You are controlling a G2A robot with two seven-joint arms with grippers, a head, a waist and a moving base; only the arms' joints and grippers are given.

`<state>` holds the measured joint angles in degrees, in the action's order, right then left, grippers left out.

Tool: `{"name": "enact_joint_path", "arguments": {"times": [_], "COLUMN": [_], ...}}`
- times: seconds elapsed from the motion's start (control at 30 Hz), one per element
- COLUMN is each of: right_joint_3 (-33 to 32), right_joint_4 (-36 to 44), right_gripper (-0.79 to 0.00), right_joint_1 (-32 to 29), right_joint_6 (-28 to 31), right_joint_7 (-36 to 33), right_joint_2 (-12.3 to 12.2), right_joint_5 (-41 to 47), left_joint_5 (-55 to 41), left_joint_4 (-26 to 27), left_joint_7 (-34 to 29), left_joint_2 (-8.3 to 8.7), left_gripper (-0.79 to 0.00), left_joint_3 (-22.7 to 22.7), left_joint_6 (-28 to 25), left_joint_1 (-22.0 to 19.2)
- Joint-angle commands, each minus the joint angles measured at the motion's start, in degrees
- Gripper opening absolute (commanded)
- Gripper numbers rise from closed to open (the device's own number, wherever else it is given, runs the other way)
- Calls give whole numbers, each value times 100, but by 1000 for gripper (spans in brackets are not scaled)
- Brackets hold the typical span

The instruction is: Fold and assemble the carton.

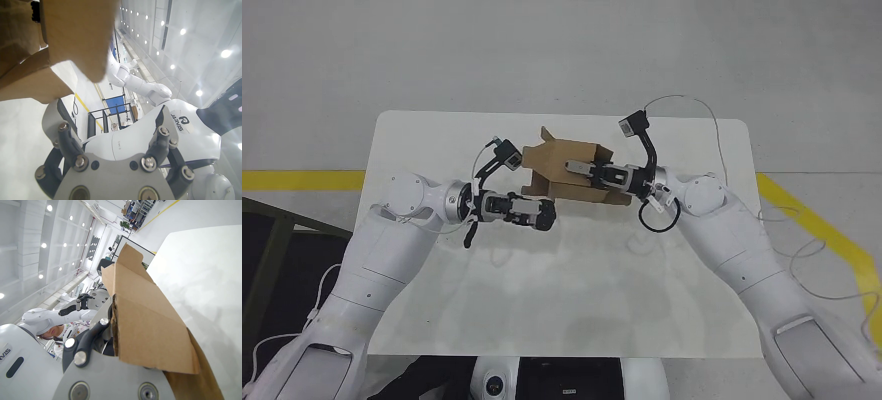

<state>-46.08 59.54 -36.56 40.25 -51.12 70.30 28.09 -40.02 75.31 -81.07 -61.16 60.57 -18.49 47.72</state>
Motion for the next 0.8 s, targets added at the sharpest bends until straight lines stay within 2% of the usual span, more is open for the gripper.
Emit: {"name": "enact_joint_path", "arguments": {"times": [0.0, 0.77], "right_joint_3": [-13, -265], "right_joint_4": [76, 539], "right_gripper": [-785, -785], "right_joint_1": [-34, -381], "right_joint_6": [-23, -290], "right_joint_7": [-14, -124], "right_joint_2": [7, 20], "right_joint_5": [12, -331], "left_joint_5": [-6, -38], "left_joint_4": [-7, -88], "left_joint_7": [-1, -5], "left_joint_2": [-3, -24], "left_gripper": [0, 0], "left_joint_3": [6, 156], "left_joint_6": [2, 12], "left_joint_1": [1, -28]}}
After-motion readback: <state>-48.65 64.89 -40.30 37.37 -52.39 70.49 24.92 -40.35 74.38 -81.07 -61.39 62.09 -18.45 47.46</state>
